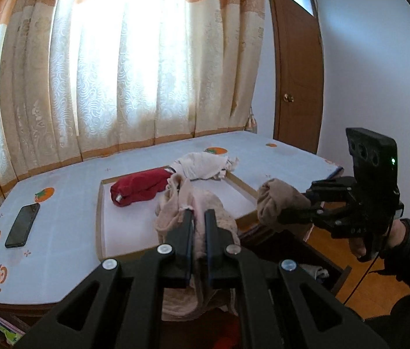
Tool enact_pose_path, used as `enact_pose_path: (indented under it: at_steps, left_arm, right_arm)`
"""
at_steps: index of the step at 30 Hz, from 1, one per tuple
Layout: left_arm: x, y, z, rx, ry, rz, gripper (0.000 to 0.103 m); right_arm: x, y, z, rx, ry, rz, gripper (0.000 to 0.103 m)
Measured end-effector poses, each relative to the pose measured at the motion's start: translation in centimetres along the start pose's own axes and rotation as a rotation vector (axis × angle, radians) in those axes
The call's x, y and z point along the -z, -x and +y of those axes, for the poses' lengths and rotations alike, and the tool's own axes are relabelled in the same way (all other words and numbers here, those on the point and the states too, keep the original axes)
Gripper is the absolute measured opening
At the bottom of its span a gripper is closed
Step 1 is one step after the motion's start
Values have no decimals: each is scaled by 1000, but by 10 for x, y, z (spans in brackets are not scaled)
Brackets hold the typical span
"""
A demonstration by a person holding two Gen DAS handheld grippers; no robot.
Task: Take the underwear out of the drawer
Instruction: 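Carry the beige underwear and tan sock over the cardboard tray with both tools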
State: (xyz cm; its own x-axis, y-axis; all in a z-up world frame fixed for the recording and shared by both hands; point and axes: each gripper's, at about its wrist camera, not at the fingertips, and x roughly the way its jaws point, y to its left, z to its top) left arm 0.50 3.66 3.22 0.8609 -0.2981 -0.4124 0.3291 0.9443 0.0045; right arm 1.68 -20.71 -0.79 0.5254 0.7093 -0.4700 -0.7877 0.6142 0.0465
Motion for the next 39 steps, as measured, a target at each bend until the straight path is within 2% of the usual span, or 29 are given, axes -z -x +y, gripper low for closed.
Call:
enact_pose_path:
  at_steps: [9,14,23,36,39]
  left_arm:
    - [-26,-30,25,-61,-12,-4,4]
    - [-36,-57,43,-88,-7,22,4]
    - [-39,-105,76,-94,51,91,4]
    - [-26,-152,103,-71,149,196,4]
    - [-23,-162,114,-72,197,237,4]
  right_arm:
    - [-27,-14,-18,33,4,0,28]
    - [-44,-28,-37,61,-18,14,28]
    - [-61,-65,-75,104,-74,85,28]
    - [-59,-127,-109,159,-104,234,28]
    - [-57,-139,-119,176,-125,279,29]
